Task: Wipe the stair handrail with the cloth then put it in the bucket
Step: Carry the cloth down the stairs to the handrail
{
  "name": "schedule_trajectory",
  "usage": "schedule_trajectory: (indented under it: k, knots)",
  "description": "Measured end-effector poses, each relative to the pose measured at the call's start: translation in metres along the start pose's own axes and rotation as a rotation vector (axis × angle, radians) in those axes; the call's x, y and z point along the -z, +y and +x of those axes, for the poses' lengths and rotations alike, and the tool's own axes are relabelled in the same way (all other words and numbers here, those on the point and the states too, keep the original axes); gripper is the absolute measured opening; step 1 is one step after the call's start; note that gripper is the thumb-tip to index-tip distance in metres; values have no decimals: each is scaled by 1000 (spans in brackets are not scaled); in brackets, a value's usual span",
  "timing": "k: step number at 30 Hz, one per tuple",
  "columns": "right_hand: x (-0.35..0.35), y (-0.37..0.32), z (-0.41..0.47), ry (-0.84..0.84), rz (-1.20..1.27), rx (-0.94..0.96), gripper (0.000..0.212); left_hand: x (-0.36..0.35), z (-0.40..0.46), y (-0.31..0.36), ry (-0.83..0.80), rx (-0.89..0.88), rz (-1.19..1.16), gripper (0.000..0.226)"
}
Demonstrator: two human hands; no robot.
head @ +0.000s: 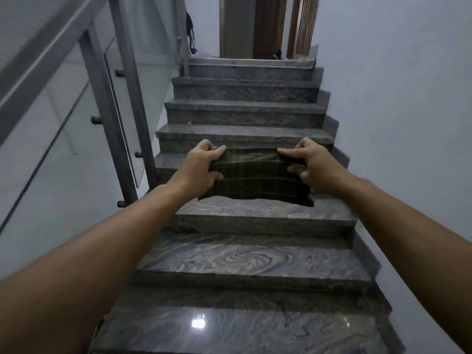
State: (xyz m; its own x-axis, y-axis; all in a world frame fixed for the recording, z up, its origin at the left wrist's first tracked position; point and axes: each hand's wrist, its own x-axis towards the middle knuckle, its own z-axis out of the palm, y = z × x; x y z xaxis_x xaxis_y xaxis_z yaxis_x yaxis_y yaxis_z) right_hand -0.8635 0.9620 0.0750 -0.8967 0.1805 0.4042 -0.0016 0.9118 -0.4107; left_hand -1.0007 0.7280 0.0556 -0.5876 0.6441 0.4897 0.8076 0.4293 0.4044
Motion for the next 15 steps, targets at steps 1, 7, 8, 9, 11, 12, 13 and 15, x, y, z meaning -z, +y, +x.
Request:
schedule_trajectory:
  k: [1, 7, 8, 9, 11, 12, 13, 15]
  knots:
    - [7, 2, 20, -8, 14, 18, 50, 7, 16, -2, 7, 16, 8, 66]
    - [47, -4, 147, -39, 22, 121, 48, 64, 113, -12, 66, 108, 67, 66]
    - [51, -7, 168, -40, 28, 131, 47, 73, 127, -17, 75, 114, 78, 66]
    - [53, -7, 188, -41, 28, 142, 46, 81, 142, -23, 83, 118, 94, 66]
    - [56, -8, 229, -41, 26, 162, 45, 96, 173, -39, 89, 127, 124, 66]
    - [57, -9, 249, -40, 26, 173, 45, 103, 190, -46, 96, 128, 133, 66]
    - [58, -10, 270, -39, 23, 182, 44, 109, 208, -53, 105, 127, 142, 66]
    - [64, -11, 311, -36, 23, 196, 41, 119, 243, -67, 114, 129, 160, 66]
